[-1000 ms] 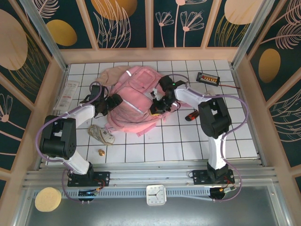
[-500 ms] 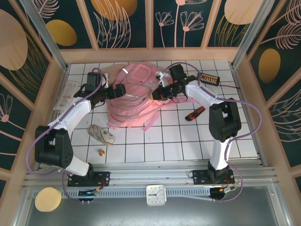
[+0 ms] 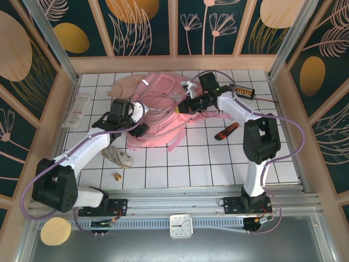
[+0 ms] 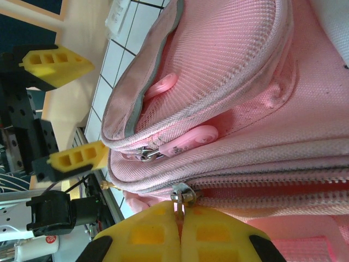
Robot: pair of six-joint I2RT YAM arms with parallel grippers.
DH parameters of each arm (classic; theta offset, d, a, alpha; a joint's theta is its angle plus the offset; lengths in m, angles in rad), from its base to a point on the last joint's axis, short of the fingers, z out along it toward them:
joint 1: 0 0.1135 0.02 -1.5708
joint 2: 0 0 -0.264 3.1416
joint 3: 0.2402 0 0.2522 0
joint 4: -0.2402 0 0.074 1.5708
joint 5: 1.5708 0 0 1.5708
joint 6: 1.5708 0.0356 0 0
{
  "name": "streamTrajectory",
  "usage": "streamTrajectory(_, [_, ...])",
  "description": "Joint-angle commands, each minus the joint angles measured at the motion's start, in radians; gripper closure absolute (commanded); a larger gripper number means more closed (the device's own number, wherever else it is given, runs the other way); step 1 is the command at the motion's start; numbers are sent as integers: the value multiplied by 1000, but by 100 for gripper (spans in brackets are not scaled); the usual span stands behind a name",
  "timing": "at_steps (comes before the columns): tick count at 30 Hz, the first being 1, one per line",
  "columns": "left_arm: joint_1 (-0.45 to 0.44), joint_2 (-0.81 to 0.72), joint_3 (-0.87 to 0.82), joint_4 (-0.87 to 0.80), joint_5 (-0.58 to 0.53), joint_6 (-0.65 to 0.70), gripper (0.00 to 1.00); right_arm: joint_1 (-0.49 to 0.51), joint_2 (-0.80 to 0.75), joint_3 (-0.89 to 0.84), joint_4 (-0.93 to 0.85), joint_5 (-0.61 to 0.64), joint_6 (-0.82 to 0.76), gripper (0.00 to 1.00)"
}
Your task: Pack the student bag
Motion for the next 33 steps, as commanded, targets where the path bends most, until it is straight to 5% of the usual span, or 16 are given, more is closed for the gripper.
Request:
streamTrajectory(1, [1, 30, 46, 73, -31, 60, 17, -5, -59, 18, 41, -79, -25, 100])
streamTrajectory(10, [3, 49, 83, 74, 68, 109, 23, -6, -75, 8, 21, -68, -35, 100])
streamTrajectory(15, [0, 80, 107, 52, 150, 99, 48, -4, -64, 17, -2, -48, -42, 100])
streamTrajectory(20, [-2, 116, 124, 27, 211, 24, 99, 8, -43, 41, -59, -10, -66, 100])
streamTrajectory(33, [-54, 115, 96, 112, 290, -161, 100, 123, 79, 152, -198, 126, -50, 100])
